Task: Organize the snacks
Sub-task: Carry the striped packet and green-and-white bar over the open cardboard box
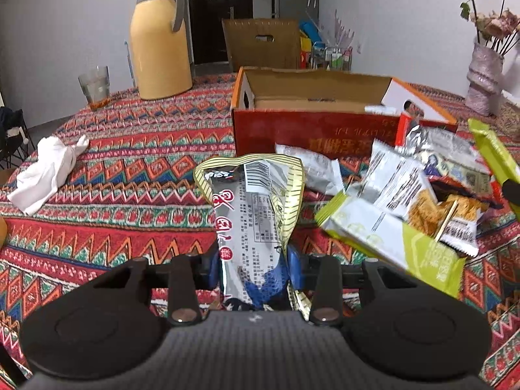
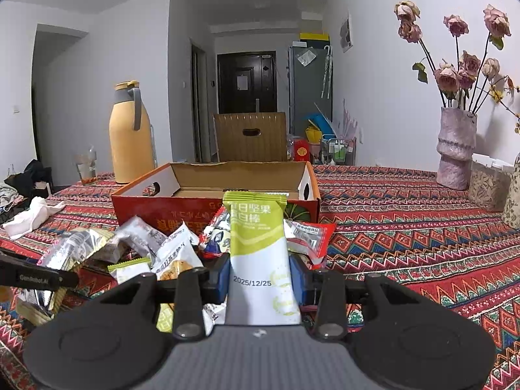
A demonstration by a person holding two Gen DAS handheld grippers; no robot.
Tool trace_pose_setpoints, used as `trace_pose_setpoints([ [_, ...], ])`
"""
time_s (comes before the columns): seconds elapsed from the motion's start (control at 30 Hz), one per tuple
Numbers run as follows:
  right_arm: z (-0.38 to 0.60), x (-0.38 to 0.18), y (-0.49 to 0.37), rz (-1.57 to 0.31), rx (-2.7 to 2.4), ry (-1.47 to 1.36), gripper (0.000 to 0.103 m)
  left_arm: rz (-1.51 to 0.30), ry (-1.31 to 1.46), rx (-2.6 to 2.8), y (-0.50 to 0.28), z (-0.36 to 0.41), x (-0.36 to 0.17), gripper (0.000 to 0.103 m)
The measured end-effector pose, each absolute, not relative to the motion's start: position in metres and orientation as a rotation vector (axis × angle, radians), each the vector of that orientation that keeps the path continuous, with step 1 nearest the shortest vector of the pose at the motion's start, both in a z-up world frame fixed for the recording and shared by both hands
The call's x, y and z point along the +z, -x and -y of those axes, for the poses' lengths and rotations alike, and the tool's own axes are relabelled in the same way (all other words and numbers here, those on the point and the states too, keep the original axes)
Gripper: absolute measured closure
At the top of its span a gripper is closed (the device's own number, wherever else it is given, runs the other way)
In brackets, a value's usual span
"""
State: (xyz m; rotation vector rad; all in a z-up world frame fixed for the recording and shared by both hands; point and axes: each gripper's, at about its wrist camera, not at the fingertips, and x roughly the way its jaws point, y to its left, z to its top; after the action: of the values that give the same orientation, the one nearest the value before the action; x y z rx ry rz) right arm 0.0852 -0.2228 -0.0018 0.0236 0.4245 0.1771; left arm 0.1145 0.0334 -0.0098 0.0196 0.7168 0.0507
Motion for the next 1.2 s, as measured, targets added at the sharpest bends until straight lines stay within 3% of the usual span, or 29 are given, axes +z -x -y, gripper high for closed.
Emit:
trace_pose_setpoints([
  [0.53,0.216,0.016,-0.106,-0.387,0.196,-0.012,0.066,-0.603,0.025,0.004,-0.136,-0.019,0.034,0.062],
  [1.2,0.209,0.052,-0.202,-0.345,0.205,-0.014,0.066,-0.503,0.073,-0.009,-0.223,0.006,0.081,0.062],
])
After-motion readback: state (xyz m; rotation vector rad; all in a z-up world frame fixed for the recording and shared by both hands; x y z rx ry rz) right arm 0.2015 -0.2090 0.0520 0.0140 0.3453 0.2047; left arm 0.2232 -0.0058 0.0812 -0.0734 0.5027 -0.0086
